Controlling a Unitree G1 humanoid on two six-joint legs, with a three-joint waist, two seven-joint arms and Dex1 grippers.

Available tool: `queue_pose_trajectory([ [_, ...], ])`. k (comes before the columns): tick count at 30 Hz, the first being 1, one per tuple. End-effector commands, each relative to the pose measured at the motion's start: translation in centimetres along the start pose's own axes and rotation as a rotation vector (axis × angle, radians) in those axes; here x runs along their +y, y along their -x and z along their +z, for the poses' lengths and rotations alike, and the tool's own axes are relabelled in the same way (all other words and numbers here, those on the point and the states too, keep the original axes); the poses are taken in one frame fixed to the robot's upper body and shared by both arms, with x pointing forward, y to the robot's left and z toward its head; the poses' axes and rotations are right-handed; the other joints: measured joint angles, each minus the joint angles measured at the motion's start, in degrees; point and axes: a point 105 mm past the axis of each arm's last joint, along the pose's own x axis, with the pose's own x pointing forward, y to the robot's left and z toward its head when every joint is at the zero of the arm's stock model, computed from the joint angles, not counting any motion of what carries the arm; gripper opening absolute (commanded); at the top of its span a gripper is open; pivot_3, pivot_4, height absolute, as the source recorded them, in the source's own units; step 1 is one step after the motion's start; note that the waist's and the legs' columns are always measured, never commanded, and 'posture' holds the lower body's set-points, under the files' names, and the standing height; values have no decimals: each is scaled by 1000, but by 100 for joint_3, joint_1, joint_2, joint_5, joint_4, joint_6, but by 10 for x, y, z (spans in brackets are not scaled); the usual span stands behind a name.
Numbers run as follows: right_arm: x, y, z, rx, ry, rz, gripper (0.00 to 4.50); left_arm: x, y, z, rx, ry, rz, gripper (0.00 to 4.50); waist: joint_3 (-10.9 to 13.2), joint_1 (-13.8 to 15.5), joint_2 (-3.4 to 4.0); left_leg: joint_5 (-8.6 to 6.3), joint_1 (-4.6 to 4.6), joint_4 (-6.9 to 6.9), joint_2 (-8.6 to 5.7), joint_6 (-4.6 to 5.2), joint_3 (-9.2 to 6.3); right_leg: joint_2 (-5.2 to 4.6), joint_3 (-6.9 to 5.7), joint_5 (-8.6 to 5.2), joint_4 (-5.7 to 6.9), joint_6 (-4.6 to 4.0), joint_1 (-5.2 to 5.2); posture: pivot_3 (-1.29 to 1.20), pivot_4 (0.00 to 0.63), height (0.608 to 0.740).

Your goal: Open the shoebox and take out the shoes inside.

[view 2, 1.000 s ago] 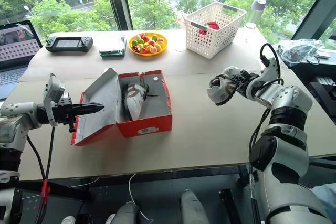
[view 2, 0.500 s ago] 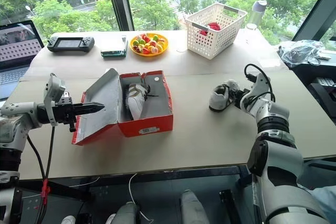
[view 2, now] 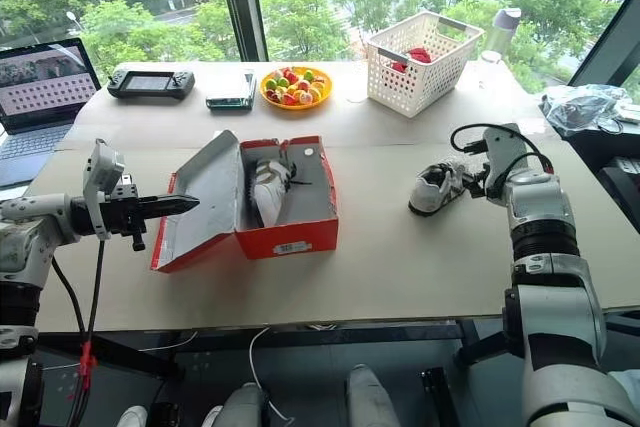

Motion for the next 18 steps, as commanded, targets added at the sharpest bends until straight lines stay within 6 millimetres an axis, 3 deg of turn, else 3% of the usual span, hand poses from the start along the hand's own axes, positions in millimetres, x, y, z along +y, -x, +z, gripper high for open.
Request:
queue_pose_trajectory([
  [1,17,64,109,-284,131,152,3581,-1,3,13,-28,-37,5,0,19,-10,32,0,0,-2,1,0,0,1,0,-2,2,-1,-3,0,150,740],
  [4,54,88,132,-354,90,341,3581,-1,4,13,-27,-38,8,0,22,-9,37,-1,4,-13,10,1,-1,9,-4,-19,19,-13,-13,0,150,740],
  [8,150,130,165,-460,-148,839,3581,-1,3,13,-29,-37,9,0,16,-40,28,-1,6,-6,15,1,-5,11,-11,-22,19,-16,-4,0,150,740],
  [11,207,125,156,-314,-356,1016,3581,-2,-1,12,-33,-34,1,0,16,-40,28,0,4,4,14,2,-6,11,-10,-12,34,-13,-6,0,150,740],
  [15,229,100,134,-164,-394,894,3581,-3,-5,11,-38,-32,-7,0,11,137,19,9,-14,12,14,4,-17,5,-34,-9,36,-16,-7,0,150,740],
  [18,237,96,126,-160,-295,810,4337,-2,-6,10,-44,-29,-1,0,7,223,12,10,-40,21,9,2,-17,-2,-34,-5,6,-6,-7,0,150,740],
])
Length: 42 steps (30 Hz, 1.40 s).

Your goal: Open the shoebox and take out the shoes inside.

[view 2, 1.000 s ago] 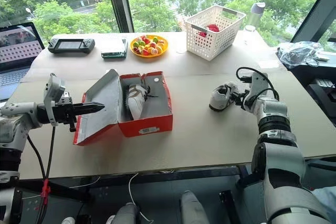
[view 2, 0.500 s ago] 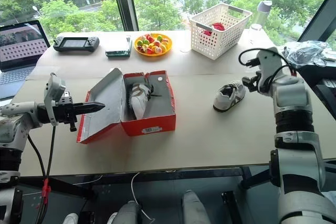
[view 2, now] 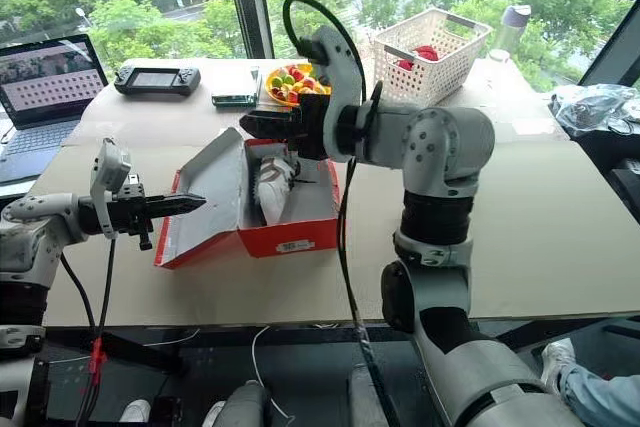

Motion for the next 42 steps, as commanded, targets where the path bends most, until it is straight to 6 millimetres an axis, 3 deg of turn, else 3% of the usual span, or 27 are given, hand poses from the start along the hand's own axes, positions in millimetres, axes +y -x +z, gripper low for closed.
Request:
queue_pose_trajectory([
  [1,0,-1,-1,-9,102,-97,4450,1,1,8,-30,-29,12,0,-1,17,-1,0,-5,0,0,0,2,-1,1,1,-6,2,-2,0,150,740],
  [7,5,-17,-33,110,226,-173,4450,1,0,7,-32,-23,10,0,-3,-76,-4,0,-7,-26,3,0,3,4,4,0,24,-25,-36,0,150,740],
  [12,14,-37,-47,118,181,-137,4450,0,-1,6,-30,-21,7,0,-2,-135,-4,1,-9,-21,4,0,3,7,8,-10,27,-11,-42,0,150,740],
  [20,14,-52,-72,179,138,-136,4450,-1,1,6,-27,-21,11,0,-3,-175,-5,2,-9,-18,4,1,3,7,7,-6,27,-7,-40,0,150,740],
  [30,-6,-71,-118,279,111,-192,4450,-1,0,5,-25,-18,11,0,-4,-199,-7,2,1,-20,4,1,3,8,9,-6,28,-7,-34,0,150,740],
  [39,-6,-84,-124,296,21,-158,4450,0,-1,4,-24,-24,12,0,-23,-181,-30,1,71,-18,4,0,3,7,8,-25,23,-46,48,0,150,740],
  [42,-15,-82,-125,298,-5,-168,3764,-1,0,5,-24,-26,14,0,-25,-187,-33,1,91,-20,4,0,3,7,8,-28,23,-51,66,0,150,740],
])
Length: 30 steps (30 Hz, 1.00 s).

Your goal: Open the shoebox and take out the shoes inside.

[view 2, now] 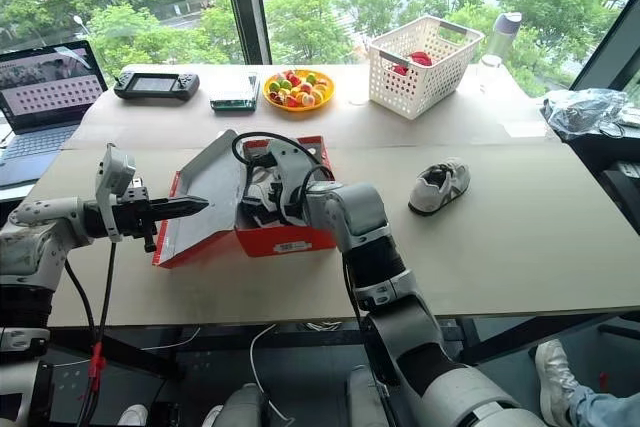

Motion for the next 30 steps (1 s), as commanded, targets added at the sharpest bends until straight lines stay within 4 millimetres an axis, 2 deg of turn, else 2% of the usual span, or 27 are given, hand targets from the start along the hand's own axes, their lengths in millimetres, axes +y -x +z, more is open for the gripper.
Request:
queue_pose_trajectory([
  [1,-12,-8,-18,68,-51,-50,3441,0,3,10,-18,-45,9,0,0,1,0,0,1,-1,0,0,0,0,0,-1,0,-1,1,0,150,740],
  [8,-17,-6,-18,68,-104,-35,1298,0,4,10,-18,-47,12,0,-7,5,-5,0,17,-1,0,-1,-1,-1,-2,-2,-6,-2,23,0,150,740],
  [15,-23,-1,-9,34,-128,-28,1298,0,4,10,-17,-46,12,0,-8,2,-5,-1,12,-4,0,-1,-2,-1,-2,-3,-22,-4,29,0,150,740],
  [20,-9,24,40,-118,-157,80,1298,0,4,10,-15,-45,11,0,-6,9,-3,-1,-9,-6,0,-1,-2,-1,-3,-3,-23,-4,9,0,150,740],
  [23,5,40,58,-166,-154,160,1298,0,5,9,-11,-45,12,0,-5,5,-1,5,-82,-3,0,7,-3,0,-2,5,-20,9,-56,0,150,740],
  [24,7,43,59,-166,-148,168,1298,0,5,9,-10,-45,13,0,-4,5,-1,11,-97,-4,1,14,-4,1,-2,24,-20,44,-69,0,150,740],
  [30,13,54,57,-172,-187,217,1298,1,4,11,-8,-47,10,0,-5,-7,-1,10,-111,-50,0,15,0,-2,-5,4,-24,20,-96,0,150,740],
])
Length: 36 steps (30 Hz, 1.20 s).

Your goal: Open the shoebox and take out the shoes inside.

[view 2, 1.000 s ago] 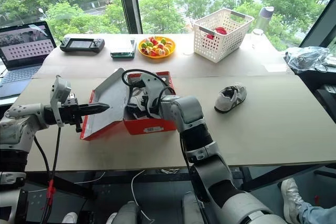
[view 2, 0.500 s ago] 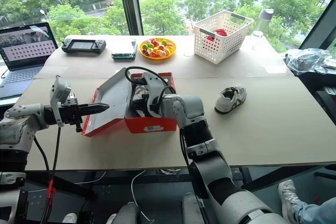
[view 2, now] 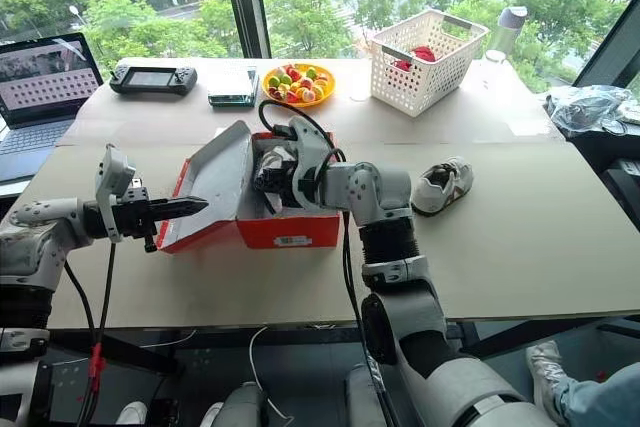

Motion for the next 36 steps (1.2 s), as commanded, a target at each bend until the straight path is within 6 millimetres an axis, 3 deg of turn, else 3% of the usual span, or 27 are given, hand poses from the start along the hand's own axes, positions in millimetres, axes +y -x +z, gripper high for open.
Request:
queue_pose_trajectory([
  [1,17,11,13,-59,-22,78,1298,1,3,12,-11,-49,2,0,0,5,0,0,-3,-10,0,0,0,0,-2,-2,2,-10,-10,0,150,740],
  [7,18,41,38,-156,-58,105,1298,1,2,13,-10,-50,-2,0,0,28,0,1,-35,-17,-1,0,-1,-3,-7,-2,15,-26,-49,0,150,740],
  [12,9,89,80,-341,-61,80,1298,0,1,12,-9,-49,-7,0,1,34,1,1,-34,-15,0,1,-1,-3,-9,-2,21,-26,-50,0,150,740],
  [15,-26,128,106,-478,-42,-99,1298,1,0,11,-8,-47,-8,0,1,41,0,1,-33,-14,-1,1,-1,-3,-8,-7,20,-18,-49,0,150,740],
  [17,-61,155,111,-518,10,-326,1298,0,0,11,-8,-46,-10,0,1,80,0,1,-32,-13,-1,1,0,-4,-9,-8,15,-16,-45,0,150,740],
  [20,-114,199,104,-470,169,-752,1298,1,-2,12,-9,-46,-14,0,1,148,0,1,-35,-14,-2,1,3,-5,-7,-11,5,-13,-46,0,150,740],
  [24,-135,221,98,-379,361,-1015,1298,1,-4,12,-9,-47,-20,0,9,114,14,1,-35,-17,-3,1,15,-8,4,-14,3,-17,-52,0,150,740],
  [27,-160,241,78,-198,523,-1267,1298,1,-6,13,-10,-47,-26,0,13,72,21,1,-27,-18,-3,1,24,-4,16,-15,16,-21,-57,0,150,740],
  [32,-173,234,44,-31,546,-1286,1298,1,-7,13,-9,-48,-33,0,13,66,20,1,-25,-8,-3,1,24,-5,18,-27,17,2,-53,0,150,740],
  [36,-176,235,21,-4,475,-1284,1298,1,-7,13,-8,-50,-35,0,13,92,20,3,-26,0,-4,1,23,-4,17,-24,25,6,-52,0,150,740],
])
